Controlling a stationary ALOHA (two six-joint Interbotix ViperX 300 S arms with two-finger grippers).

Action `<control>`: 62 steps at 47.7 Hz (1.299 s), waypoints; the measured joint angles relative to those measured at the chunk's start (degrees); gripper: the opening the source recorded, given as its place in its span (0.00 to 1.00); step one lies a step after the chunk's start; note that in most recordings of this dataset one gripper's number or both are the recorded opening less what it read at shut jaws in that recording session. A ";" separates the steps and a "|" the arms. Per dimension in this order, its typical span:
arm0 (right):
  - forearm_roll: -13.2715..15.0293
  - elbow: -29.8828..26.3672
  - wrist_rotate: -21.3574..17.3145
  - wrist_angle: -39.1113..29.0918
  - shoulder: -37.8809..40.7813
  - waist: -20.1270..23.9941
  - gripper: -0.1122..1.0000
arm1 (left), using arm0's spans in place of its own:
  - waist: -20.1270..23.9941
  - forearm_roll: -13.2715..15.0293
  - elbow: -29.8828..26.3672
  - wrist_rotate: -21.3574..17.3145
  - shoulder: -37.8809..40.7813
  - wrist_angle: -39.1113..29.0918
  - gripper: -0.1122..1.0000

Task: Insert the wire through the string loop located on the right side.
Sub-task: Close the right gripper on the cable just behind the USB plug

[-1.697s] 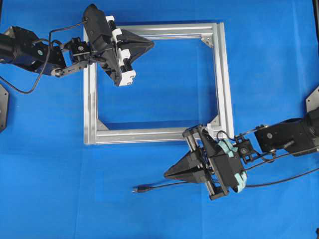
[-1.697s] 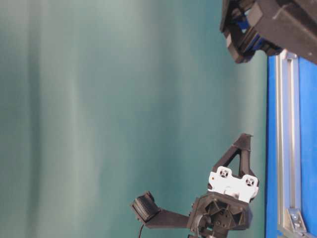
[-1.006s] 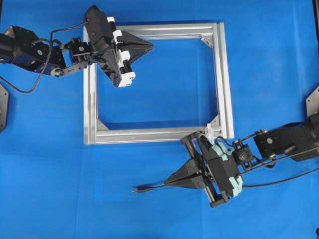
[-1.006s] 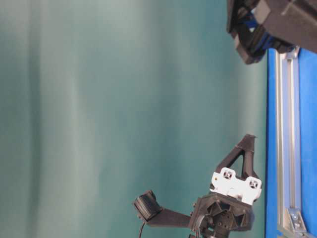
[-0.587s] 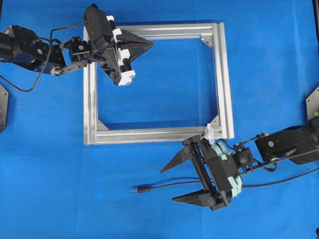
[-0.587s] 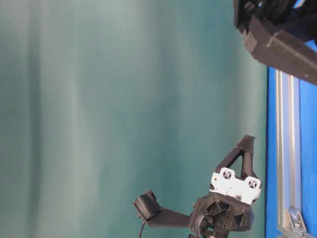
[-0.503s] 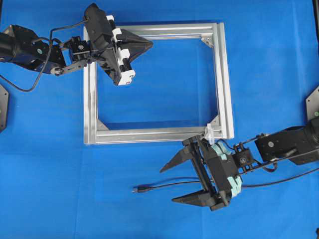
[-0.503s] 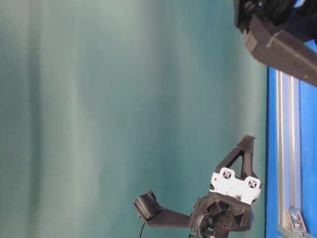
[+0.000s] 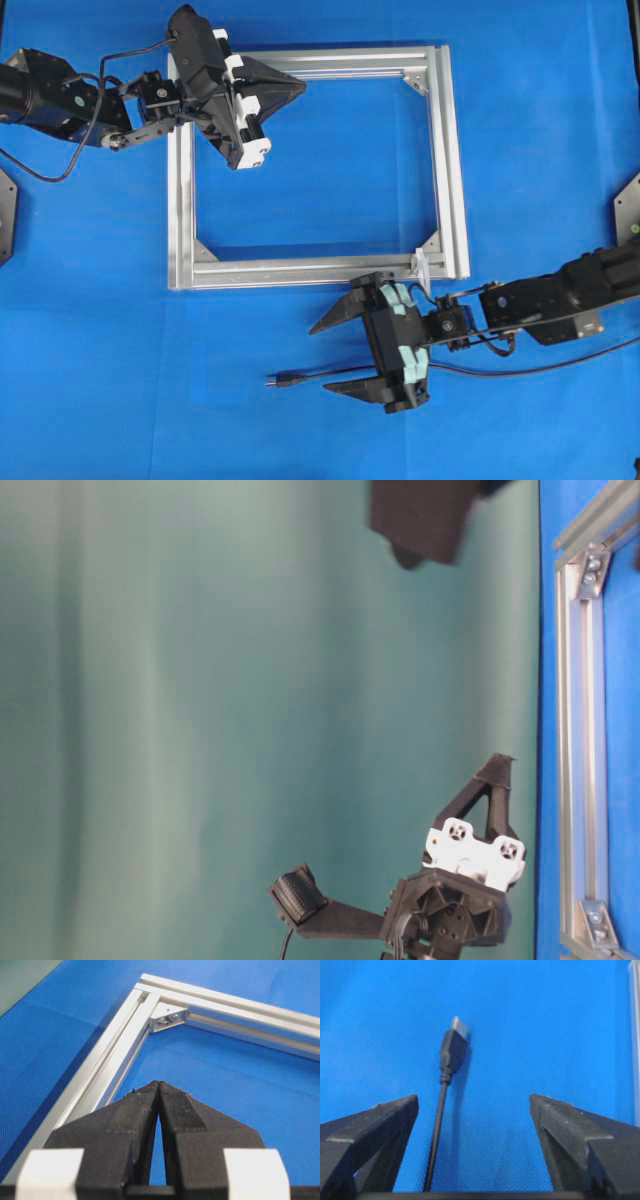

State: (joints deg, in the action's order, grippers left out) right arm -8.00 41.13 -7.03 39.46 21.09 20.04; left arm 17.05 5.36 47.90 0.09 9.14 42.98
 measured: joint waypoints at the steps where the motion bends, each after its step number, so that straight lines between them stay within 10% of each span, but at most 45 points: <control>1: -0.26 -0.18 -0.09 0.09 0.26 0.09 0.83 | 0.00 0.00 0.00 0.09 0.00 0.00 0.11; 17: -1.41 -0.88 0.00 0.26 1.67 0.53 0.78 | 0.00 0.00 -0.09 0.09 0.00 0.00 0.11; 34: -1.41 -0.62 0.26 0.35 1.67 0.62 0.08 | 0.00 0.00 -0.09 0.09 0.00 0.00 0.11; 62: -1.23 -0.09 0.44 -3.52 -2.72 0.70 0.07 | 0.00 0.00 -0.09 0.09 0.00 -0.09 0.11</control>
State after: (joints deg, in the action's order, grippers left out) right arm -9.23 41.04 -6.59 35.95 18.37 20.74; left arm 17.05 5.36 47.81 0.18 9.14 42.89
